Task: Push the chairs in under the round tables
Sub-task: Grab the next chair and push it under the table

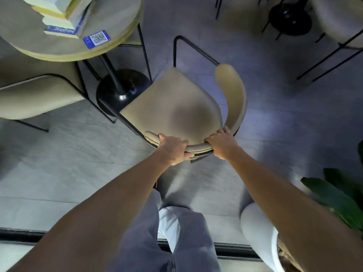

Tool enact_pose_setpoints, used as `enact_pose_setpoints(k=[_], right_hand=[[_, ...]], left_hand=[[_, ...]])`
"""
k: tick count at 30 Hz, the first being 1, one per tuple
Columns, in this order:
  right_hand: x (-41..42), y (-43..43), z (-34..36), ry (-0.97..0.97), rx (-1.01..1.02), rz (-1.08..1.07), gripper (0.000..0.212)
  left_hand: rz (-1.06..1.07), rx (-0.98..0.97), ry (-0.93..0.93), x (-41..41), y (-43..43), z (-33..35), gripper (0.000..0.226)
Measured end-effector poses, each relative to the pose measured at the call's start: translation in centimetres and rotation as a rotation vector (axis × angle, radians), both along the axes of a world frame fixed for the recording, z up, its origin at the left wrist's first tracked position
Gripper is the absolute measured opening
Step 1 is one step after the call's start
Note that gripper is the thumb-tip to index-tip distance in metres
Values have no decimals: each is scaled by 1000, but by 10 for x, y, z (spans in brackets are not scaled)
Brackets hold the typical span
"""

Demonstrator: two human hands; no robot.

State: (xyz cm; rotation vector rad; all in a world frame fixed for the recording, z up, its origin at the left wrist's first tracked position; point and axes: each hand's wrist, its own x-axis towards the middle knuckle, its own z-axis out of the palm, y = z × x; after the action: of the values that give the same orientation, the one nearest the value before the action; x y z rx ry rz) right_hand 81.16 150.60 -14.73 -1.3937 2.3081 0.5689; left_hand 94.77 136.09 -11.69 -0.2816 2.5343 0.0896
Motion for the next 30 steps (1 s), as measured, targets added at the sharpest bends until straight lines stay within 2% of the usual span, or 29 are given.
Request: enact_pose_setpoints(k=[8,30], right_hand=[[40,-35,-5,-82,-70,83,46],[37,-153,-6,-123,-112,131,44]], left_hand=[[0,3,-111,43,-37,5,60],[85,-187,-68,56,-140,-13,58]])
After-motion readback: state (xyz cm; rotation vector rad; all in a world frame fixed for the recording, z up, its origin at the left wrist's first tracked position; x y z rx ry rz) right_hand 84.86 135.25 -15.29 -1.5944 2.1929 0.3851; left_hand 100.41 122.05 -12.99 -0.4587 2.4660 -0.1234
